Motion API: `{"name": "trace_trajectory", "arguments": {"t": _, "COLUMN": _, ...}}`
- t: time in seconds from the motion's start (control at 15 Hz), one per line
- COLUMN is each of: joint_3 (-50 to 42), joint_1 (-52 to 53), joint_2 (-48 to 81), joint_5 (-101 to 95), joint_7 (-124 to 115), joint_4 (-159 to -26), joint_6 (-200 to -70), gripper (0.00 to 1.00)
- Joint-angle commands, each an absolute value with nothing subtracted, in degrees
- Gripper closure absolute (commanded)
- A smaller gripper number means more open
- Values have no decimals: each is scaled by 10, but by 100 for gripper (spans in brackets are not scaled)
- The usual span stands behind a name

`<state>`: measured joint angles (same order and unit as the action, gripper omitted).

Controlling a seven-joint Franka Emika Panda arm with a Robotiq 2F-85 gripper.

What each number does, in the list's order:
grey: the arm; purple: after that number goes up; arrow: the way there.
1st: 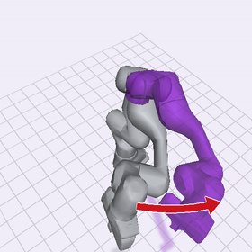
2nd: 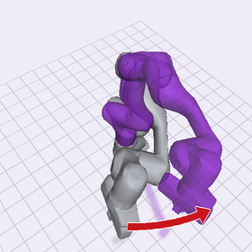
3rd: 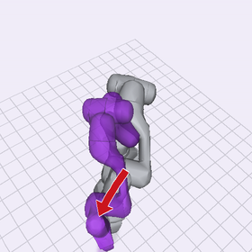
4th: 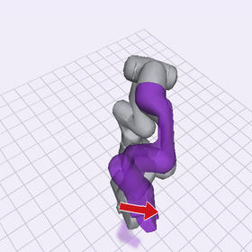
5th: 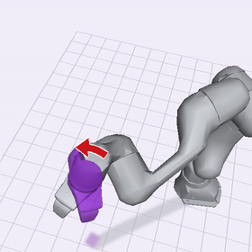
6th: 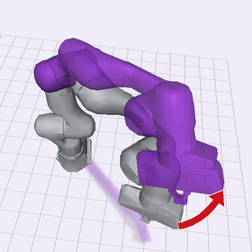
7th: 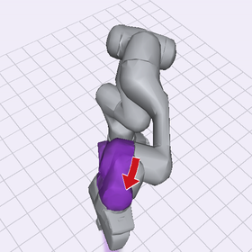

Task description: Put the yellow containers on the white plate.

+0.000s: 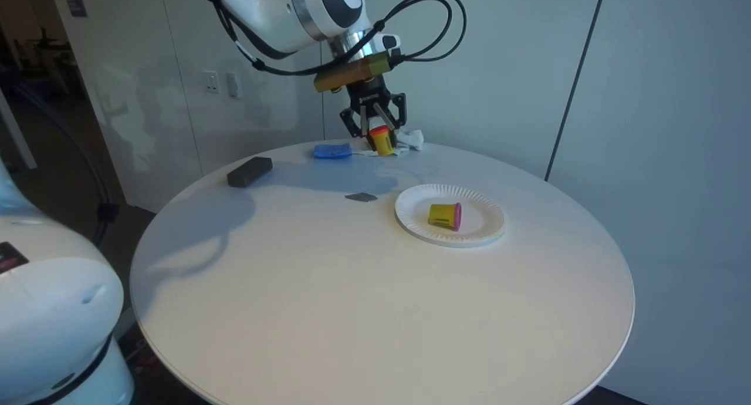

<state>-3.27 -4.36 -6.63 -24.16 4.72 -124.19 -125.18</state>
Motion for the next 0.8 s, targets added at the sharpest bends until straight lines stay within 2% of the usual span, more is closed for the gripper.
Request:
{"name": "trace_trajectory", "arguments": {"t": 0.0, "joint_3": -43, "joint_1": -65, "joint_2": -90, "joint_5": -256, "joint_7": -47, "joint_4": -1282, "joint_6": -1250, "gripper": 79}}
{"name": "trace_trajectory", "arguments": {"t": 0.73, "joint_3": -79, "joint_1": -105, "joint_2": -28, "joint_5": -280, "joint_7": -139, "joint_4": -1248, "joint_6": -1287, "gripper": 79}}
